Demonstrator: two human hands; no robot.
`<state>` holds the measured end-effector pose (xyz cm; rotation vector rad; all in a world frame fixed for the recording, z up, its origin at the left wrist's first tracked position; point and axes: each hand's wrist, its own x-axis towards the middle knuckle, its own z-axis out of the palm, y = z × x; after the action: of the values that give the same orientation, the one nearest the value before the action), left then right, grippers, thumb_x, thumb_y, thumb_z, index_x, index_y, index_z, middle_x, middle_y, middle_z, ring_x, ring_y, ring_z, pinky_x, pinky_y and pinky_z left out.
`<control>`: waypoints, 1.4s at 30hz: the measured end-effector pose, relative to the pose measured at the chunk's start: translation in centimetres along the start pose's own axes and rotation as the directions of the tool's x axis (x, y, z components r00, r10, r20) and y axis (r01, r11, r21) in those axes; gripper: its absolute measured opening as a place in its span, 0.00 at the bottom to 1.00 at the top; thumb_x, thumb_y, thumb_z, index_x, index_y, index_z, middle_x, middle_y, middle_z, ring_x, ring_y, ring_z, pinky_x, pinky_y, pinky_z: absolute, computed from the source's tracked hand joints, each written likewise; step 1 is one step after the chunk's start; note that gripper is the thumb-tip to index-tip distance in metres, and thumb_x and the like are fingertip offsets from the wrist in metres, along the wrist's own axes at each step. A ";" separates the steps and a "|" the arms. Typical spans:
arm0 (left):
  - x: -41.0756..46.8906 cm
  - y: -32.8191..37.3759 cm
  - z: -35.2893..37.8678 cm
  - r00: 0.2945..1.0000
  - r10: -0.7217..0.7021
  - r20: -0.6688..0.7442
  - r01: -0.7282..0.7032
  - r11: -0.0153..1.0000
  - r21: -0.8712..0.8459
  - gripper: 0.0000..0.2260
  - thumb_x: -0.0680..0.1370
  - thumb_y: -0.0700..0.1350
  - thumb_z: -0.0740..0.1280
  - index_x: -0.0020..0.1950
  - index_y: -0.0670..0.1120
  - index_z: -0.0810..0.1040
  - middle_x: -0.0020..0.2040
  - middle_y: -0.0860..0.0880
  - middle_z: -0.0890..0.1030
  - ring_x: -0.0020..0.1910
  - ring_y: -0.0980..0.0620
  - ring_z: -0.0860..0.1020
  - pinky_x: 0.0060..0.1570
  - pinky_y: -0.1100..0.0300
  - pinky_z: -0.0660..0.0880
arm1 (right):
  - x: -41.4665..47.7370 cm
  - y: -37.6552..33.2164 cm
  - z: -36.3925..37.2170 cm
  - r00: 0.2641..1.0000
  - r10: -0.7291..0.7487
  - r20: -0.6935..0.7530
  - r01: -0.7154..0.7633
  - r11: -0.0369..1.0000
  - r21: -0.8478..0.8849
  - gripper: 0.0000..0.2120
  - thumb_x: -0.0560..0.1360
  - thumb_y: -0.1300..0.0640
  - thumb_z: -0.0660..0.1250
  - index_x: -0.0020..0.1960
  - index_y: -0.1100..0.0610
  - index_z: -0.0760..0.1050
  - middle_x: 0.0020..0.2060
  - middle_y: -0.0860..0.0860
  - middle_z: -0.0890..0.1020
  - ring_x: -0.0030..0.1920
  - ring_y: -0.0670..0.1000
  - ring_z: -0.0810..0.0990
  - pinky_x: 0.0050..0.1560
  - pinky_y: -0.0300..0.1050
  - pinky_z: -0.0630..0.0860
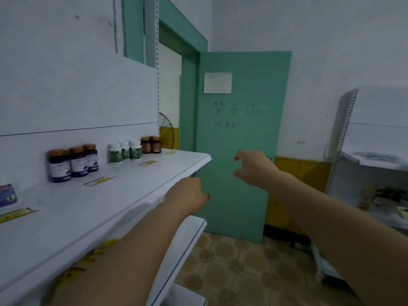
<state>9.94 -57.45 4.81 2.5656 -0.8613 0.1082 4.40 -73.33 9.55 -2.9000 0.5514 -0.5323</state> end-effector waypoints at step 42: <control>31.2 -25.2 4.6 0.441 -0.796 -0.415 0.898 0.389 0.208 0.21 0.83 0.50 0.48 0.74 0.43 0.60 0.75 0.44 0.61 0.73 0.45 0.59 0.71 0.52 0.59 | 46.5 -21.3 27.5 0.575 -0.815 -0.068 0.723 0.468 0.508 0.20 0.78 0.42 0.57 0.62 0.56 0.69 0.57 0.56 0.73 0.55 0.58 0.72 0.49 0.48 0.69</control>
<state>49.67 -58.75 -2.34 2.9309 0.7757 0.3062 61.97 -69.28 2.99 -2.4731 -0.9037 -0.3823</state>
